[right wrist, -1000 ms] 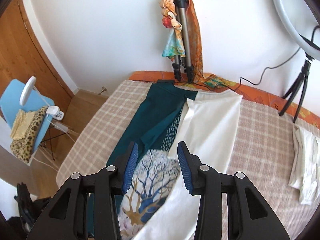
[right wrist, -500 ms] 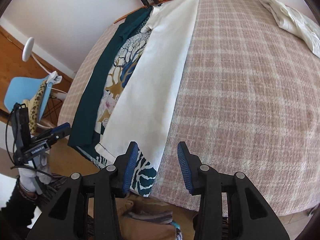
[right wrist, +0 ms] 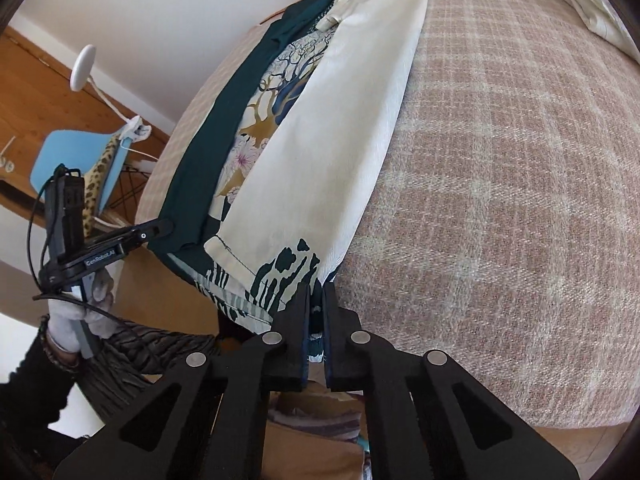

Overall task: Fold small clothes
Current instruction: 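Move both tools to the hem end of the folded shirt, then grasp the hem with both tools and lift it toward the collar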

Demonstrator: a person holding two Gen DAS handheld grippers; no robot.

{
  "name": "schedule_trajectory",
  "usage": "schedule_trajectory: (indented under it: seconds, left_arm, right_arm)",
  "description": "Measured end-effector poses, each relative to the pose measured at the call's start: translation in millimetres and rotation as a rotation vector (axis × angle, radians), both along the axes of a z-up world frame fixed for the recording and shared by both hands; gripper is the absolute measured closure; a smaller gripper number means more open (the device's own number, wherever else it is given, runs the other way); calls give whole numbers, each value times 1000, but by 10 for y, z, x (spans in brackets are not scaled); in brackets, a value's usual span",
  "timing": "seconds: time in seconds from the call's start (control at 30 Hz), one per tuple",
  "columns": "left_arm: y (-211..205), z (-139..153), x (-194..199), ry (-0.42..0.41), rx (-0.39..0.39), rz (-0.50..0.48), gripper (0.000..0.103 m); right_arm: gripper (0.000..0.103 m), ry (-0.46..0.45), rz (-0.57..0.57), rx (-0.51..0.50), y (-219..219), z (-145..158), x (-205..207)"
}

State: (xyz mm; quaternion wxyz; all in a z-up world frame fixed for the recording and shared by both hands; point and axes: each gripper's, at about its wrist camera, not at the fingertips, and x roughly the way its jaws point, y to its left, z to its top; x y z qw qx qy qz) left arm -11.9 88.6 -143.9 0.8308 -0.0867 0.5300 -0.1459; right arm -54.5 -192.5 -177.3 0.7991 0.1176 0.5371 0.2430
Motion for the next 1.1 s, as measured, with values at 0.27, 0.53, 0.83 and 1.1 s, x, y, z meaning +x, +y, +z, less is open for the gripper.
schedule_trajectory:
  seconds: [0.27,0.53,0.83,1.1]
  left_arm:
    - [48,37,-46,-20,11,13,103]
    - [63,61,-13,-13,-12,30,103]
    - [29,412,242,-79,-69,47,103]
    - [46,687,726,-149,-47,86,103]
  right_arm:
    - [102,10,-28,57,-141,0,-12]
    - [102,39,-40,122,-197,-15,33]
    - [102,-3,-82,254,-322,287,216]
    - [102,-90,-141,268,-403,590,695]
